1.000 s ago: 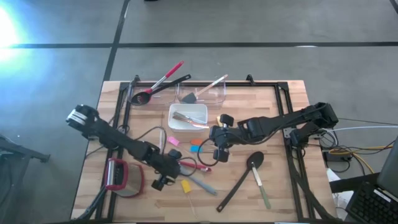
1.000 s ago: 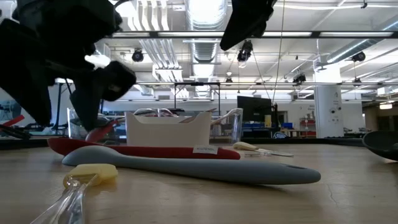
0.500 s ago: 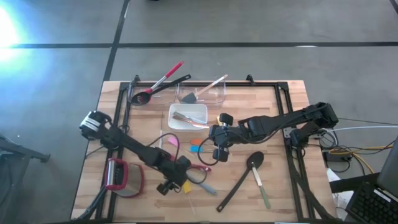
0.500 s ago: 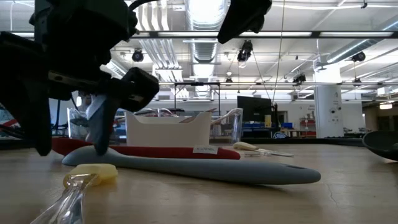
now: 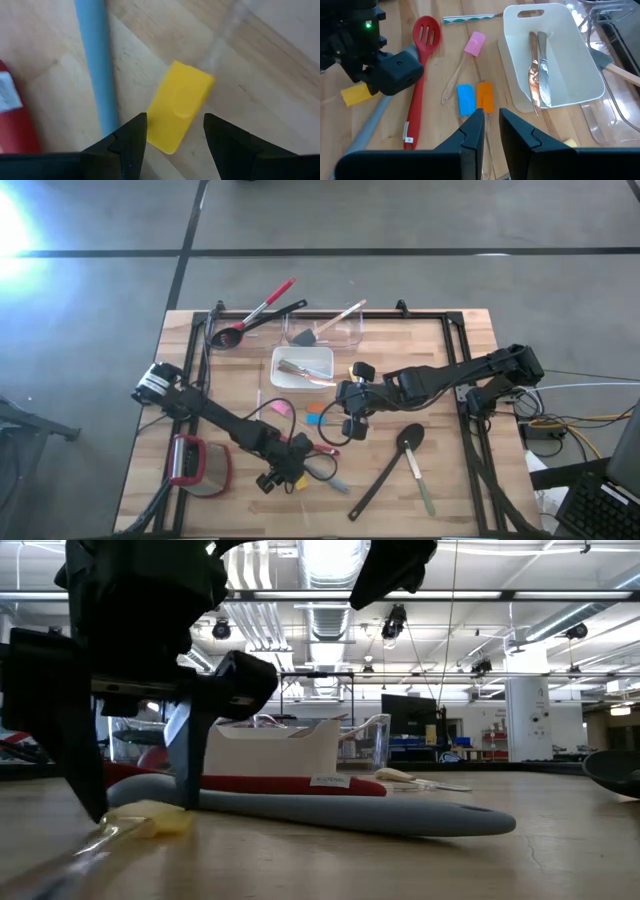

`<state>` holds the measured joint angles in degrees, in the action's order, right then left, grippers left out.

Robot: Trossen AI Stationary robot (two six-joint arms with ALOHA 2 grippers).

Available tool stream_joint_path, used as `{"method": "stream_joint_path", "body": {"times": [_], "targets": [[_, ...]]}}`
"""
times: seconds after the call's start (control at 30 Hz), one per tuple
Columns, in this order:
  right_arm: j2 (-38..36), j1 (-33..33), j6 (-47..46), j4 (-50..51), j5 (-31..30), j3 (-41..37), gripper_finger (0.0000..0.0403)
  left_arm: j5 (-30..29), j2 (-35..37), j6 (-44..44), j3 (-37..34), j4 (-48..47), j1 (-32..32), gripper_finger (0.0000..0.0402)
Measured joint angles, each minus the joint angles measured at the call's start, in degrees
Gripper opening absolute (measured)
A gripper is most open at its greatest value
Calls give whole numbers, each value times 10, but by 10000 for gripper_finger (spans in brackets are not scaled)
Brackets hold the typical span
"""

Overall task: Pick & Place Kitchen Items
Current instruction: Put the yellow spatula into the right transparent bin

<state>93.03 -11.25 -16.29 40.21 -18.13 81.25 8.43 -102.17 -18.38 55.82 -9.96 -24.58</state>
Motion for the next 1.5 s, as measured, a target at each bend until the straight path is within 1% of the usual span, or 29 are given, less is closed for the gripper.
{"method": "stream_joint_path", "body": {"times": [0.2,0.5,0.73,1.0,1.1,1.2,1.27,1.5], "targets": [[0,0,0,1,0,0,52,-9,-6,-25,13,1,0,202],[0,-2,2,2,1,0,52,-10,-7,-10,11,-4,1,202],[0,-2,2,2,1,0,52,12,-6,29,12,-35,1,202],[0,-2,-5,-4,1,0,52,22,-5,24,12,-37,1,202],[0,-3,-54,-20,9,0,52,22,-5,33,13,-35,1,202],[2,-9,-106,-31,81,0,52,22,-5,52,12,-34,1,197],[7,-21,-137,-40,109,0,52,22,-5,61,12,-32,1,192],[41,-86,-234,-65,131,0,52,23,-7,62,10,-17,0,173]]}}
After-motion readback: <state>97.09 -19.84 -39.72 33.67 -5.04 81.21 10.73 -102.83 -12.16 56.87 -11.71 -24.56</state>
